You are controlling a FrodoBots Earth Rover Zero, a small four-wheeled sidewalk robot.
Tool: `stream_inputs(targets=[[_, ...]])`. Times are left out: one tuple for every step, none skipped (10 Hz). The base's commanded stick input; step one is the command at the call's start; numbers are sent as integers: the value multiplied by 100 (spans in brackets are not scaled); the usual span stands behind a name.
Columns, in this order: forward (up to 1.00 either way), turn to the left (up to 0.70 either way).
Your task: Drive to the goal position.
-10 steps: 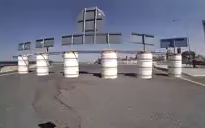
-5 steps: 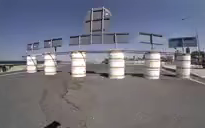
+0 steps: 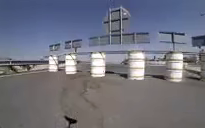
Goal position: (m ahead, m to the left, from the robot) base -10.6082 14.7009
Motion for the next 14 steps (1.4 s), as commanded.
stream_inputs(targets=[[0, 45], [0, 45], [0, 45], [0, 45], [0, 45], [0, 45], [0, 45], [0, 45], [0, 45], [0, 45], [0, 45], [0, 45], [0, 45], [0, 45]])
